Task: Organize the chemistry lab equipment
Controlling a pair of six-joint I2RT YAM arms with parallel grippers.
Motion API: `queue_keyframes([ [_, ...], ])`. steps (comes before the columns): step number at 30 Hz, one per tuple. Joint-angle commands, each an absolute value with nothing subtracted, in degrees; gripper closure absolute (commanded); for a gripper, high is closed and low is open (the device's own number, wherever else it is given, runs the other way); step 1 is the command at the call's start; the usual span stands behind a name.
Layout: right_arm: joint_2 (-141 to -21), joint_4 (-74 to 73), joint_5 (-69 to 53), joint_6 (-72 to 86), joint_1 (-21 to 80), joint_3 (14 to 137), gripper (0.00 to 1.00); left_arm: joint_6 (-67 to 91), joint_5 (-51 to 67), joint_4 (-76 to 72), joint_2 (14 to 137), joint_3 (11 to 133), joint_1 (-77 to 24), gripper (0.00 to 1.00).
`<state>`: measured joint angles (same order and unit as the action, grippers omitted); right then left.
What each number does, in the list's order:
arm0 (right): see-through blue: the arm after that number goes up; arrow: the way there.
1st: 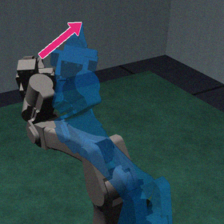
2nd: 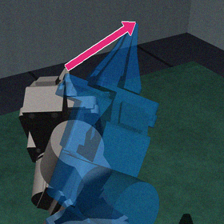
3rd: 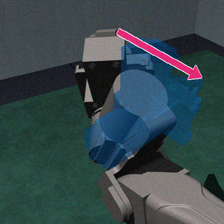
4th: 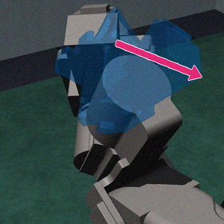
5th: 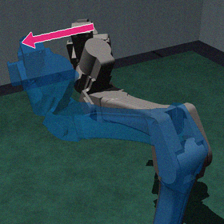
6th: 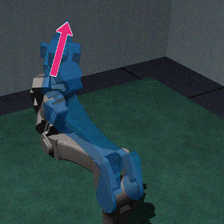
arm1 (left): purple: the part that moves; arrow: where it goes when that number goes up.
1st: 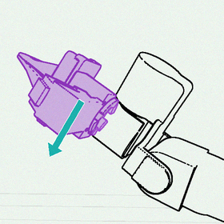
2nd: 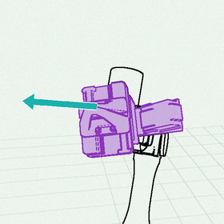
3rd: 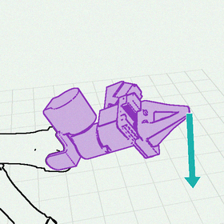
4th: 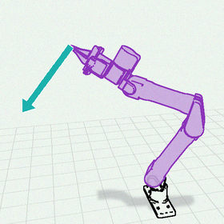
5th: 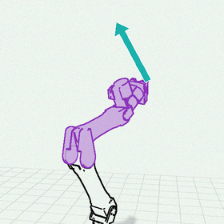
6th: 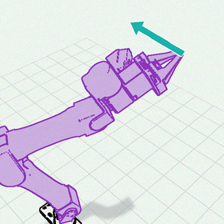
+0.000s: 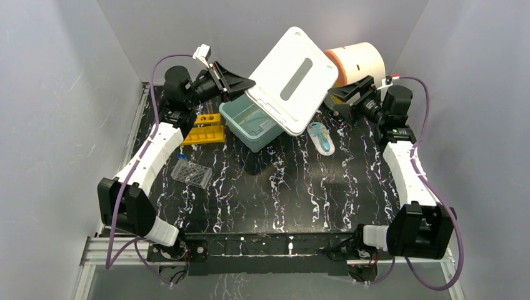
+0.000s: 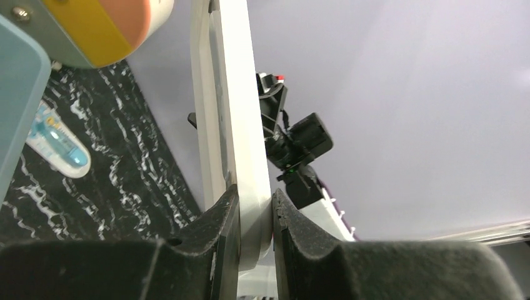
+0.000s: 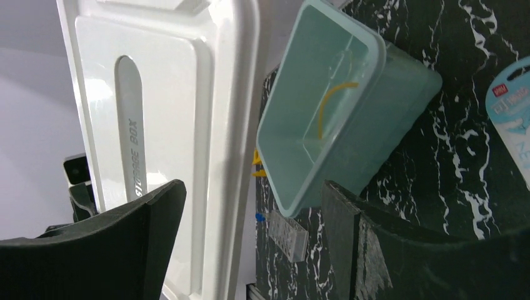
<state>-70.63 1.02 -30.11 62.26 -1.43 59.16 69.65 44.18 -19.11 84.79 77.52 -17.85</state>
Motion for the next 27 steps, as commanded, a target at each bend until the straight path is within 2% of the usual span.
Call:
queue_keyframes([
  [1,-73.82,11.94,-32.56,64.95,-3.34,66.54,0.13,79.59,46.85,-30.02,83.45,79.39,-15.56,1.00],
  [7,-80.15,23.70,-40.51,71.37,-3.88,70.71,0.13,82.14,47.37,-32.74,83.01,79.27,-15.03,1.00],
  [15,-86.35,35.33,-43.37,80.39,-3.52,74.09,0.14,84.61,47.22,-35.59,83.13,79.28,-15.01,1.00],
  [20,-92.40,46.48,-46.58,87.56,-2.19,77.05,0.25,85.47,46.65,-36.50,83.21,77.64,-15.03,1.00],
  [27,-92.19,48.62,-43.57,88.19,1.51,74.03,0.46,83.67,46.32,-33.88,82.88,77.22,-14.47,1.00],
])
